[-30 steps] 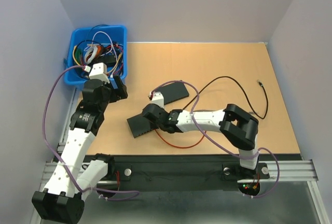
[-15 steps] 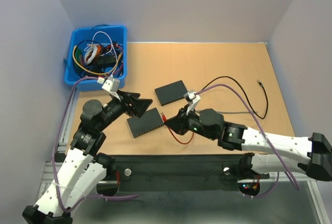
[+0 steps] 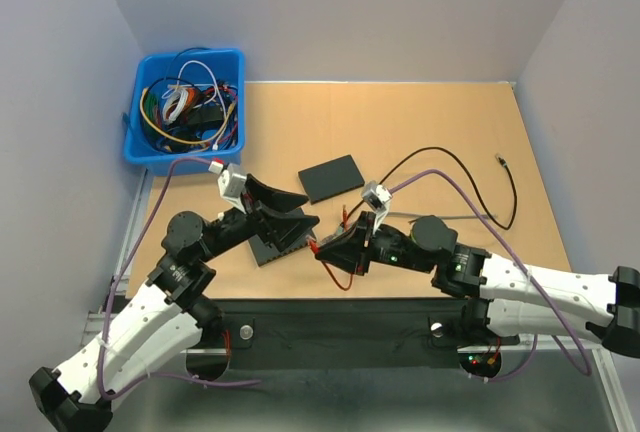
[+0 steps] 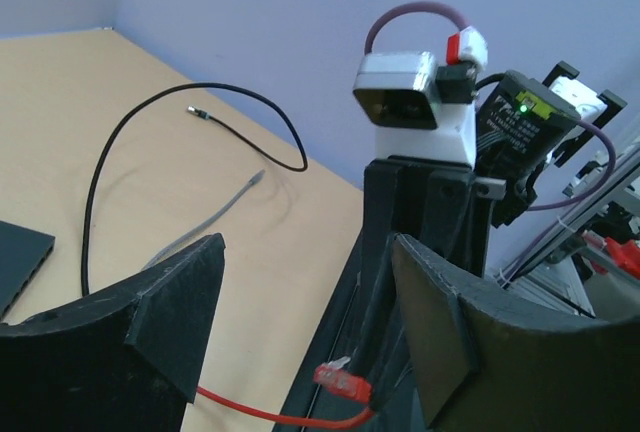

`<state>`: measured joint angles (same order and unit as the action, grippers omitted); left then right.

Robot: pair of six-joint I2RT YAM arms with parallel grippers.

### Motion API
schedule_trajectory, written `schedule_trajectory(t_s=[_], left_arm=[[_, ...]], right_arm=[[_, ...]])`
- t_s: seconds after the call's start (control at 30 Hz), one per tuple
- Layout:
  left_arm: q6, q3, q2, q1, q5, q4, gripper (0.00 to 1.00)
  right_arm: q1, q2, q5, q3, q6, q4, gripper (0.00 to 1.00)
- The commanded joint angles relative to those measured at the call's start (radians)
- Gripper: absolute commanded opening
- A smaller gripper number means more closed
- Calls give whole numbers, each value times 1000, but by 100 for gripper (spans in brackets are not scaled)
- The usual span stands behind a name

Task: Insert the plug into the switch port

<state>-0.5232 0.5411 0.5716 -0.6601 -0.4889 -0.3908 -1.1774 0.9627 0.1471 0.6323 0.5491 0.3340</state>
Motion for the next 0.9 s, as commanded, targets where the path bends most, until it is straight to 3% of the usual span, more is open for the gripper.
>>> schedule_trajectory(t_s=[0.0, 0.27, 0.37, 0.47, 0.57, 0.67, 0.87], left_arm=[[-23, -53, -30, -19, -17, -117, 77], [-52, -130, -114, -33, 33, -128, 74], [-25, -103, -104, -35, 221, 2, 74], [-26, -83, -75, -33, 367, 132, 75], [-78, -55, -27, -33, 635, 267, 75], [-129, -24, 49, -33, 760, 370, 75], [-179, 11, 221, -33, 846, 438, 75]], right_arm=[[4, -54, 34, -16, -9, 99, 0], [7, -47, -84, -17, -20, 25, 0], [7, 27, -243, 39, -54, -114, 0], [5, 89, -271, 52, -67, -177, 0], [5, 134, -319, 56, -60, -216, 0], [4, 185, -383, 58, -44, -256, 0], [4, 319, -368, 60, -6, -270, 1]])
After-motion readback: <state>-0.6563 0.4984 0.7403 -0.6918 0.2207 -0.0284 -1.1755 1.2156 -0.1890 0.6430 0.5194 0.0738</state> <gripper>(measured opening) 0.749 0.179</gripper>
